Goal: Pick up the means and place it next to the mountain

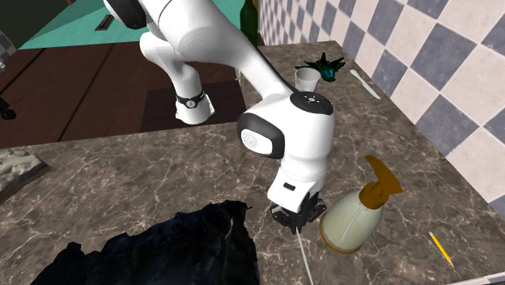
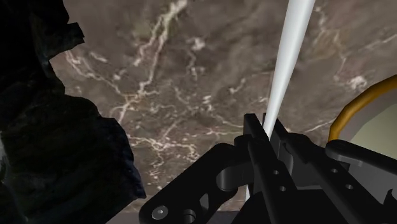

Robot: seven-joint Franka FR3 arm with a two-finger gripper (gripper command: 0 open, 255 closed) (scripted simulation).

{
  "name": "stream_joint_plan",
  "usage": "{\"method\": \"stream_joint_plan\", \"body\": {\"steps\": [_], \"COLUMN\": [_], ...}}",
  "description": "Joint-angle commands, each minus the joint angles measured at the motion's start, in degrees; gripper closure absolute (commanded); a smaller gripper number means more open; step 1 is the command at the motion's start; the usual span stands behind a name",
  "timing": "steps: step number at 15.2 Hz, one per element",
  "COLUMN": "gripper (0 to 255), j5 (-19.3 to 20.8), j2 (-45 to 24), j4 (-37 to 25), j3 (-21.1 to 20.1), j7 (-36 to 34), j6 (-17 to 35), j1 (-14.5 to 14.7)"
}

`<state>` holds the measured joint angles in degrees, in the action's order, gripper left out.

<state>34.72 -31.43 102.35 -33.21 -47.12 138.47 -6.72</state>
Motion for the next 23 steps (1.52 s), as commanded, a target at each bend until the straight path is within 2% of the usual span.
{"method": "stream_joint_plan", "body": {"steps": [1,6,7,12,16,23], "gripper": [255,255,0,0,0,0], "j5": [0.1,0.1,0.1,0.1,-4.2,-4.2], "j2": [-0.1,-0.1,-0.1,-0.1,5.7,5.7], "j4": [0.0,0.0,0.0,0.0,1.6,1.6], "j3": [0.1,0.1,0.1,0.1,-3.1,-3.1], "j7": [-0.1,-0.1,-0.1,-0.1,2.3,2.4], "j6": [0.2,0.1,0.1,0.2,-3.4,-3.4], "j1": [0.0,0.0,0.0,0.0,-2.4,-2.4]}}
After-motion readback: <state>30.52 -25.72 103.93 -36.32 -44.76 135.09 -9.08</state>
